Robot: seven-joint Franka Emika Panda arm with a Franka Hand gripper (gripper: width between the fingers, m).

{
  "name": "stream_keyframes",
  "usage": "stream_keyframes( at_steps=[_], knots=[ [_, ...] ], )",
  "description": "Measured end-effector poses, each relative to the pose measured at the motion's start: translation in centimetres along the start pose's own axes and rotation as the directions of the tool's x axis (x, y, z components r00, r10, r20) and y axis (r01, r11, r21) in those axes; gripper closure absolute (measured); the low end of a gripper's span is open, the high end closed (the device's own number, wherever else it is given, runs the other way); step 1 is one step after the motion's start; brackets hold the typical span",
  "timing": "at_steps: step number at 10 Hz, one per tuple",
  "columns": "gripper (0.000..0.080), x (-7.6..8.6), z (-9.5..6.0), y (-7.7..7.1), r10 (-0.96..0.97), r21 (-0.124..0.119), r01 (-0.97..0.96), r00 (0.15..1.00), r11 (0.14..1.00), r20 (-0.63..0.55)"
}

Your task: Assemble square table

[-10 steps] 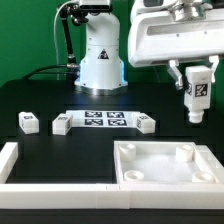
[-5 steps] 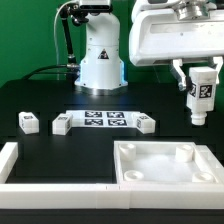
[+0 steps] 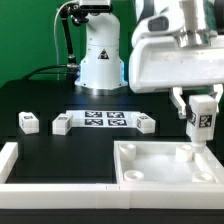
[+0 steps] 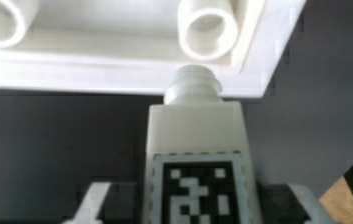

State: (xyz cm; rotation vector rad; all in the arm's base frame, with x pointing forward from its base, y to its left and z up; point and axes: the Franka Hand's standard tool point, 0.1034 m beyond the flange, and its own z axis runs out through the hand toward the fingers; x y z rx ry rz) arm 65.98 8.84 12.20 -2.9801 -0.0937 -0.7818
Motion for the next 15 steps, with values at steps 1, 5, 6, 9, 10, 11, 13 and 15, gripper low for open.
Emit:
stream_keyframes(
  at_steps=[1,5,6,9,10,11,13,15],
  knots=[
    [0.0511,-0.7,0.7,-0.2,-0.002,0.001,0.002,1.0,1.0,0.009],
    [0.0511,-0.9,1.8,-1.0,-0.013,0.006,0.013,1.0,1.0,0.017],
    [0.0511,-1.0,2.3,-0.8,-0.013,0.004,0.013,1.0,1.0,0.02],
    [0.0511,-1.3,3.2,-0.7,-0.013,0.003,0.013,1.0,1.0,0.029],
    [0.0511,-1.4,3.4,-0.7,-0.013,0.002,0.013,0.999,1.0,0.029],
    [0.0511,-1.2,3.5,-0.7,-0.013,0.002,0.013,1.0,1.0,0.021],
    [0.0511,-1.7,4.0,-0.7,-0.013,0.002,0.013,1.0,1.0,0.026],
    [0.0511,-2.0,4.5,-0.7,-0.014,0.001,0.013,0.999,1.0,0.032]
  ],
)
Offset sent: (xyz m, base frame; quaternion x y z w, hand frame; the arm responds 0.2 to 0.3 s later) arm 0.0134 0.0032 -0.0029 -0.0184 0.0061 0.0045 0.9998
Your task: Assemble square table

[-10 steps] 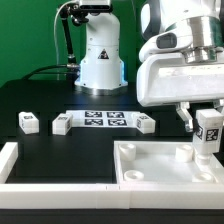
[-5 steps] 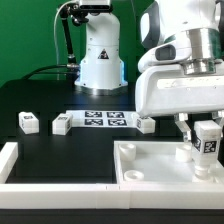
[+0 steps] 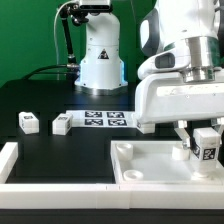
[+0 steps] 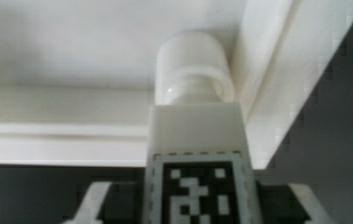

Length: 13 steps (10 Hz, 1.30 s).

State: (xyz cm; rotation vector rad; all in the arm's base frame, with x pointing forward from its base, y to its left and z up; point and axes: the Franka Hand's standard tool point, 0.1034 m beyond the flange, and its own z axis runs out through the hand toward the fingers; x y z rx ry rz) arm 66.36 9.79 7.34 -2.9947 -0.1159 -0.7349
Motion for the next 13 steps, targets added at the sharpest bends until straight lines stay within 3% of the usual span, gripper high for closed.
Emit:
stream_keyframes(
  at_steps=[4,7,8,9,10,11,13],
  knots=[
    [0.0511,0.56,0.3,-0.43,0.006,-0.005,-0.007,0.999,1.0,-0.042],
    [0.0511,0.54,0.21,-0.52,0.007,-0.033,-0.009,0.999,0.999,-0.045],
    [0.0442,0.53,0.21,-0.52,0.007,-0.033,-0.009,0.999,0.999,-0.045],
    [0.0256,0.53,0.21,-0.54,0.007,-0.033,-0.009,0.999,0.999,-0.045],
    [0.0256,0.53,0.21,-0.55,0.007,-0.033,-0.009,0.999,0.999,-0.045],
    [0.0172,0.53,0.21,-0.56,0.007,-0.033,-0.009,0.999,0.999,-0.045],
    [0.0157,0.53,0.21,-0.55,0.007,-0.033,-0.009,0.999,0.999,-0.045]
  ],
)
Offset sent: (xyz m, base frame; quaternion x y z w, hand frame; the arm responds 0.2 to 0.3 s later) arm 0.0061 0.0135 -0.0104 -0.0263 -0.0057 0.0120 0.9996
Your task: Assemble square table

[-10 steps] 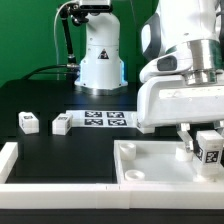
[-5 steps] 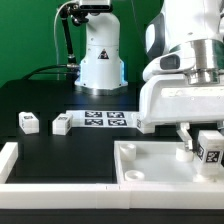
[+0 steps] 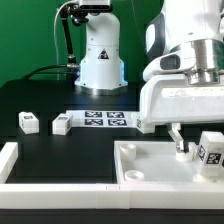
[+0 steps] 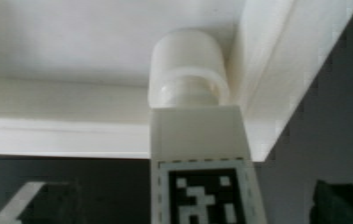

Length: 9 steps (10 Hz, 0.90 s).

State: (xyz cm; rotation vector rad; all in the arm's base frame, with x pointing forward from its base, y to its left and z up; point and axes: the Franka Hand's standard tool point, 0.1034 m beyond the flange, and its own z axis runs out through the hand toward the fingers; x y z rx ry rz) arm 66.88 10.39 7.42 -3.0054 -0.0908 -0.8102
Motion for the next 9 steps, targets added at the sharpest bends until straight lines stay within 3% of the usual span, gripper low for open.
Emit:
stream_keyframes(
  at_steps=[5,8,9],
  knots=[
    [0.0151,0.0,0.0,0.2,-0.001,0.0,0.001,1.0,1.0,0.021],
    [0.0151,3.0,-0.9,1.1,0.016,0.002,-0.016,0.993,1.0,0.121],
    [0.0151,2.1,-0.7,1.5,0.025,0.001,-0.026,0.978,1.0,0.208]
  ],
)
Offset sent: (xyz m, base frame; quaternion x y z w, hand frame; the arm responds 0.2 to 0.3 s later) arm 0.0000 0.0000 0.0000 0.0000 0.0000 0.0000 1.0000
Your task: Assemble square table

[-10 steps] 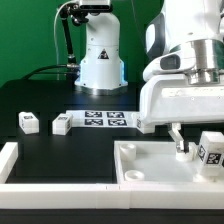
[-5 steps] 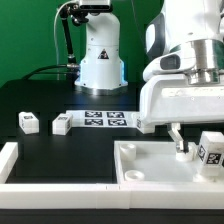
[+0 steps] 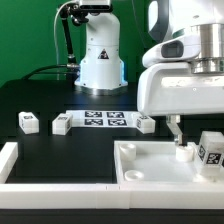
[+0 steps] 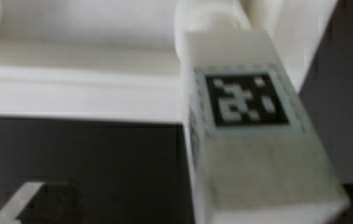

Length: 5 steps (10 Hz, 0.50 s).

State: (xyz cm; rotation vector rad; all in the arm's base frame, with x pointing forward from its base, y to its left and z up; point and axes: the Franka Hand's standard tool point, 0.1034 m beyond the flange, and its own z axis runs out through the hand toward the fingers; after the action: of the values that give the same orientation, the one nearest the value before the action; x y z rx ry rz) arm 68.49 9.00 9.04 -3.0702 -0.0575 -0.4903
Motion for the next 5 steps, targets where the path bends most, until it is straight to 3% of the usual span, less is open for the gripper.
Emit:
stream_keyframes(
  at_steps=[2,3,5],
  knots=[
    [0.0151,0.19,0.36,-0.24,0.035,0.003,-0.036,0.989,0.999,0.141],
    [0.0151,-0.59,0.62,-0.51,0.046,0.001,-0.048,0.968,0.999,0.246],
    [0.0151,-0.1,0.91,-0.57,0.052,-0.001,-0.055,0.941,0.998,0.336]
  ],
)
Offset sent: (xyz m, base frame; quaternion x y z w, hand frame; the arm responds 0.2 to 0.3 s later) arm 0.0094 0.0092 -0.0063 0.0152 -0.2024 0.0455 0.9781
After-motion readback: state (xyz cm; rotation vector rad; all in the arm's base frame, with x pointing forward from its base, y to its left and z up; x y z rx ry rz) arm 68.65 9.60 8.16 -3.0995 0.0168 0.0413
